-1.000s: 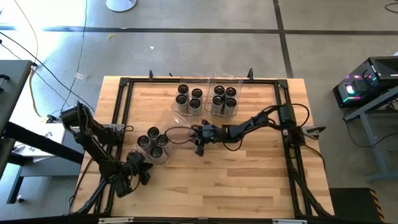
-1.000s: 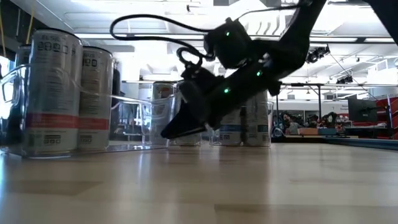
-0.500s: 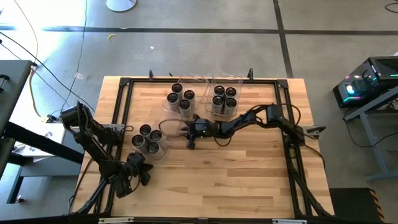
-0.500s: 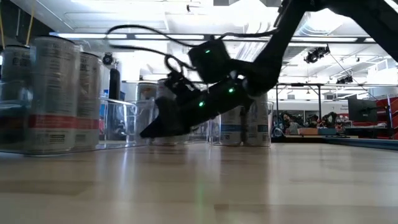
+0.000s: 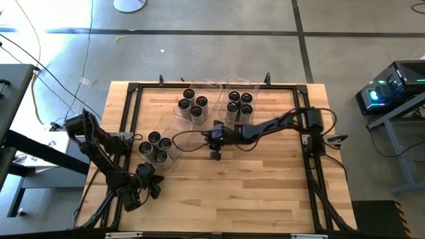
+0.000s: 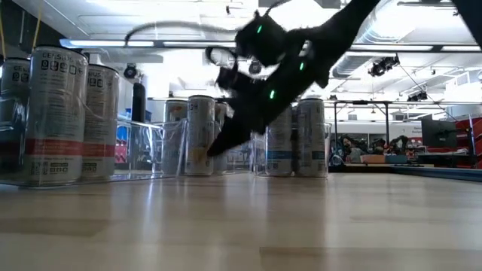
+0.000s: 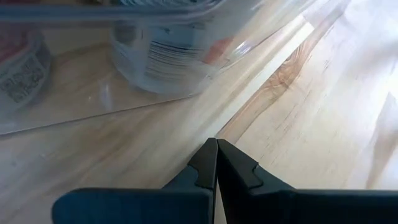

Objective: Sort soda cans
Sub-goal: Move the bottom transparent bin to the top left of the table

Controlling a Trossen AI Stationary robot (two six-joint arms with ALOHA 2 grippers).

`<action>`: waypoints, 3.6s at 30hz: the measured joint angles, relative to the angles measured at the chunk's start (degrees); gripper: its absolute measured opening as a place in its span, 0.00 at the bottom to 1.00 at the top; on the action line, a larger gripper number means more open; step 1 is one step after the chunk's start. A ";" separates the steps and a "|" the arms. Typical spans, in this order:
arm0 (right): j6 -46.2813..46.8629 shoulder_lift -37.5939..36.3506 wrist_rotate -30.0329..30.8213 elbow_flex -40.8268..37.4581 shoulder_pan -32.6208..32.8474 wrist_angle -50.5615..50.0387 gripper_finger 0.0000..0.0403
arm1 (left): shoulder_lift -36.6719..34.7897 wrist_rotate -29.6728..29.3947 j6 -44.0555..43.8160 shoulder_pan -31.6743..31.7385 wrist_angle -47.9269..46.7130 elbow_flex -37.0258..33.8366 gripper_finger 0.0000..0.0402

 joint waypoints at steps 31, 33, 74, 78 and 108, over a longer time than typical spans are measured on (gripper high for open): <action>-20.12 -5.17 -2.90 8.19 -7.30 -12.91 0.51 | 4.79 -5.25 0.84 0.15 4.64 -0.02 0.00; -21.63 -4.79 -2.89 8.21 -7.72 -12.94 0.51 | 4.79 -5.34 0.87 0.17 4.80 0.00 0.00; -31.71 -8.58 -12.44 8.52 -12.18 -24.70 0.00 | 4.77 -6.13 0.92 0.87 5.38 0.02 0.00; -31.94 -8.95 -12.58 8.65 -12.18 -27.69 0.00 | 4.77 -6.15 0.92 0.87 5.49 0.02 0.00; -31.79 -14.63 -5.59 8.15 -9.06 -43.17 0.32 | 4.75 -5.97 0.95 1.68 6.01 0.04 0.00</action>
